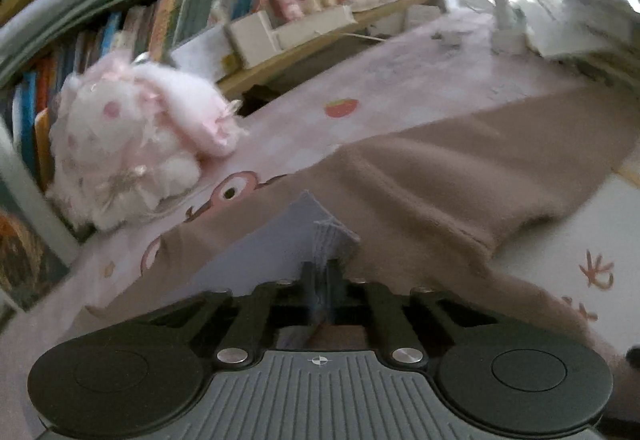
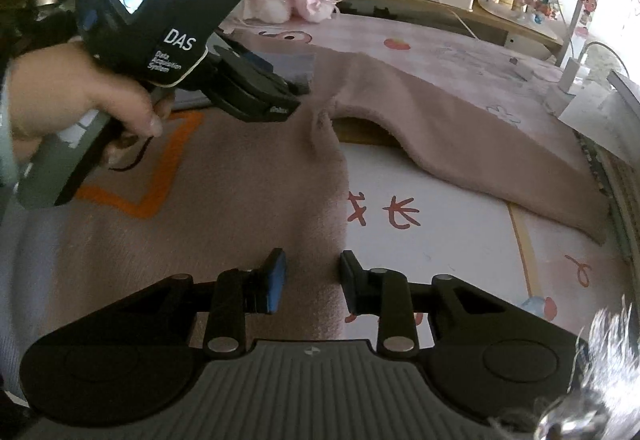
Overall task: Fold clothes
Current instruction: 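Release the sweater from both grippers and pull them back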
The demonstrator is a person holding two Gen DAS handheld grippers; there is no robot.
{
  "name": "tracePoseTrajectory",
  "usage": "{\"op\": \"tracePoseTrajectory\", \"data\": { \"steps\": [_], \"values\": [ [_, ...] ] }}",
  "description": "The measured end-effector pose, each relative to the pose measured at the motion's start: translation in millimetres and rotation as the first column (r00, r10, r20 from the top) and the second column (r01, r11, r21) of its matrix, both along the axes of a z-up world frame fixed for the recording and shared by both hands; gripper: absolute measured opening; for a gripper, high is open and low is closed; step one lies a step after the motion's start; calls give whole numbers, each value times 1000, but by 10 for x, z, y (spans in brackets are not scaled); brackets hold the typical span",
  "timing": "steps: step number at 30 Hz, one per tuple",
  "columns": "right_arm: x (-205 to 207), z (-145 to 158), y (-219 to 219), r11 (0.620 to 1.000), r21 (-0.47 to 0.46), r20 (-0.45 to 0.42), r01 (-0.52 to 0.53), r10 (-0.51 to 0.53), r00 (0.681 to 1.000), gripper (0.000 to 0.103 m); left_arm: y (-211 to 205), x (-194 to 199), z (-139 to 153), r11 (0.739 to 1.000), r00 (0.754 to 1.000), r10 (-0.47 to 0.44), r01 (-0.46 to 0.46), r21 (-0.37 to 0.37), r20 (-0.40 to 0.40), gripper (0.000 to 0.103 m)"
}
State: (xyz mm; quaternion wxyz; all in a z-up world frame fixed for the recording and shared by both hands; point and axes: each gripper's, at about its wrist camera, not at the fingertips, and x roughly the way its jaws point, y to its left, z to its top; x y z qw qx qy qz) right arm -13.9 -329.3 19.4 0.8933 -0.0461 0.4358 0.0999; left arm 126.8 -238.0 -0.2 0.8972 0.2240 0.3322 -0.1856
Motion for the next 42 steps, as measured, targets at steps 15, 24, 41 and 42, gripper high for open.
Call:
{"op": "tracePoseTrajectory", "data": {
  "steps": [15, 24, 41, 42],
  "values": [
    [14, -4, 62, 998, -3, -9, 66, -66, 998, 28, 3644, -640, 1107, 716, 736, 672, -619, -324, 79, 5],
    [54, 1, 144, 991, -32, -25, 128, -129, 991, 27, 4647, -731, 892, 565, 576, 816, -776, -279, 49, 5],
    [35, 1, 254, 983, -87, -12, 160, -161, 987, 26, 4561, -1369, 856, 592, 658, 749, -717, -368, -77, 21],
    [34, 0, 254, 983, -87, -11, 160, -161, 987, 26, 4424, -1427, 802, 615, 698, 706, -688, -384, -121, 26]
  ]
}}
